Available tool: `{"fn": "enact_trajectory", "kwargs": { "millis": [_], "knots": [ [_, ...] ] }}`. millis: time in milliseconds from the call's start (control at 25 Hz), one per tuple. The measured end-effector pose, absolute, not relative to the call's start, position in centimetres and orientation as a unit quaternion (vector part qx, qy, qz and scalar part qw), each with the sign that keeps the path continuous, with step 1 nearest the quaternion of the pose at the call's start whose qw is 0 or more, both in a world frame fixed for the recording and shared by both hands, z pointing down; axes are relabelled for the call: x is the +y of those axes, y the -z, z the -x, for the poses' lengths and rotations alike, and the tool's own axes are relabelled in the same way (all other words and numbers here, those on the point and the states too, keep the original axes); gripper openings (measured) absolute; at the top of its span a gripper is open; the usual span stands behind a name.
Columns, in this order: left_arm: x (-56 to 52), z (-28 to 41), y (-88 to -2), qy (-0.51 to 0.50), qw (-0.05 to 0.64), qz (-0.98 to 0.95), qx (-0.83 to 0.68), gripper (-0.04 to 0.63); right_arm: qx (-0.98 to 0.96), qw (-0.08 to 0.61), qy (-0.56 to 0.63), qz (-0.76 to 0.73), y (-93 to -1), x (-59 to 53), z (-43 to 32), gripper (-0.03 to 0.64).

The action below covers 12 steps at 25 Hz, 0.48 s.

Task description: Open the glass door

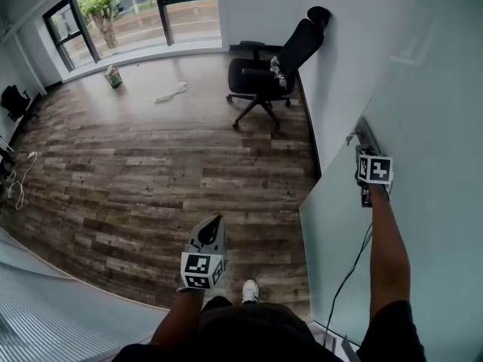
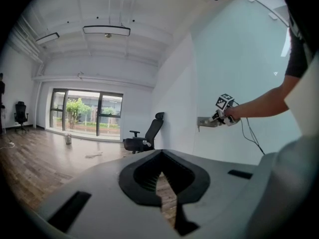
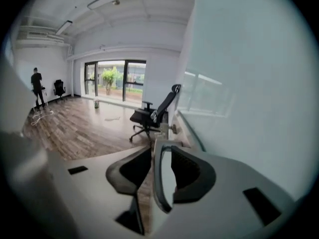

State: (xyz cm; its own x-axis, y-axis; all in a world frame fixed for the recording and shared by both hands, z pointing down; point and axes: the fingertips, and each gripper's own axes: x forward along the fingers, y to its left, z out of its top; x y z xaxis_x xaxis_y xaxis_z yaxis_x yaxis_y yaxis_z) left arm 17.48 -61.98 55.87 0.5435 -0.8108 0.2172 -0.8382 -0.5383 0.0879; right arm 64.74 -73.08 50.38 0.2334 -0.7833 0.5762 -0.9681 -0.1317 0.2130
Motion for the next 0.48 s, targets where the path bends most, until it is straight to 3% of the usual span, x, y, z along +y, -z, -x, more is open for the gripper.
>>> {"fn": "enact_trajectory", "kwargs": {
  "millis": [280, 480],
  "knots": [
    [-58.1, -13.8, -53.9, -0.065, 0.093, -0.872, -0.475, 0.003, -0.679, 0.108, -0.013, -0.726, -38.8, -64.8, -55.2, 0.121],
    [-52.6, -10.6, -53.0, -0.05, 0.092, -0.874, -0.474, 0.003, -0.693, 0.056, 0.03, -0.718, -37.8, -55.0, -46.6, 0.031]
  ]
}}
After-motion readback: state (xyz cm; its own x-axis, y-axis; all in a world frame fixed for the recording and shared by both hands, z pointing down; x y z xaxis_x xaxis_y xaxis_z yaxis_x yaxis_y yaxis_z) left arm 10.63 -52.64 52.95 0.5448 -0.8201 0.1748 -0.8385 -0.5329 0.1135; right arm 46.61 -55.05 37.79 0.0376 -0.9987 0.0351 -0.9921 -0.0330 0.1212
